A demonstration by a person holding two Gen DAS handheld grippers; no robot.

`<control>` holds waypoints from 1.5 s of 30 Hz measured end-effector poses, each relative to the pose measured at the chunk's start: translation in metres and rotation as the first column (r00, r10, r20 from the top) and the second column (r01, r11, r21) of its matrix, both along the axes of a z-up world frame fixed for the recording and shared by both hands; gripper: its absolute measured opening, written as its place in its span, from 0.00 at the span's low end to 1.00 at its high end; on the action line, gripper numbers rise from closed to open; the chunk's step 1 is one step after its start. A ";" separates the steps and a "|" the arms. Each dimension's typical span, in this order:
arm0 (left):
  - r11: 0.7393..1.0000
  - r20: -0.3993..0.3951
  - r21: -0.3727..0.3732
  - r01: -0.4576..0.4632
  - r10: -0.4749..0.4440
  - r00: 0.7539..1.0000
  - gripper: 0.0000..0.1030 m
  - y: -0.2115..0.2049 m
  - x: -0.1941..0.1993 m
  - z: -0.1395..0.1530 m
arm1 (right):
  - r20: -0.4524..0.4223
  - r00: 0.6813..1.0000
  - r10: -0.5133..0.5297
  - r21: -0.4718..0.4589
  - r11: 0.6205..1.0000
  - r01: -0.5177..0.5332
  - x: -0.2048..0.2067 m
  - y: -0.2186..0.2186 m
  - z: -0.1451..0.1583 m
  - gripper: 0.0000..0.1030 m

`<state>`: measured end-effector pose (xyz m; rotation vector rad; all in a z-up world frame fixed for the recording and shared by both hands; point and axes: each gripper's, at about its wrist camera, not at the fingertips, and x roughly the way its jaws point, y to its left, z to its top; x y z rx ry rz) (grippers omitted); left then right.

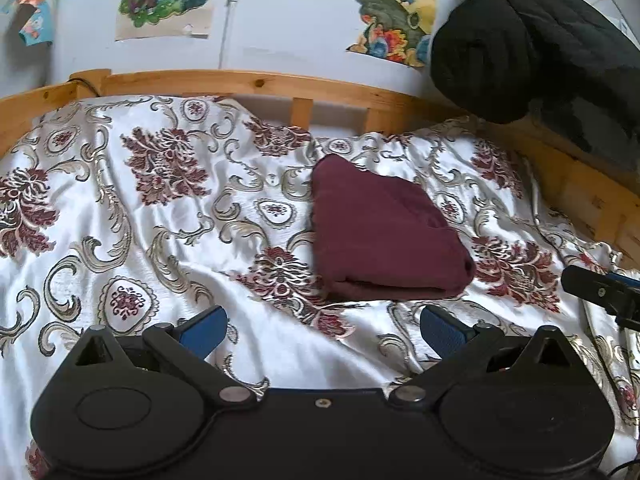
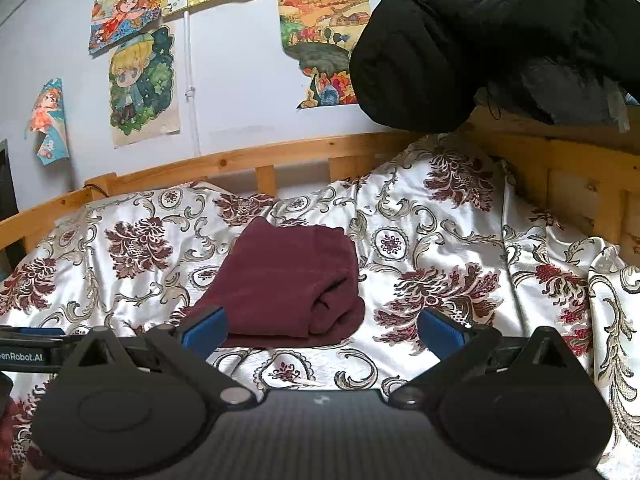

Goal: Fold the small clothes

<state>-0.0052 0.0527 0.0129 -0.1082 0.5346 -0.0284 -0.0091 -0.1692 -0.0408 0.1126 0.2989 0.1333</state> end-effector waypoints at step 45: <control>1.000 -0.002 -0.021 0.002 -0.002 1.000 0.99 0.001 -0.001 0.001 | -0.004 1.000 -0.020 -0.039 0.999 0.020 0.002 0.000 -0.004 0.99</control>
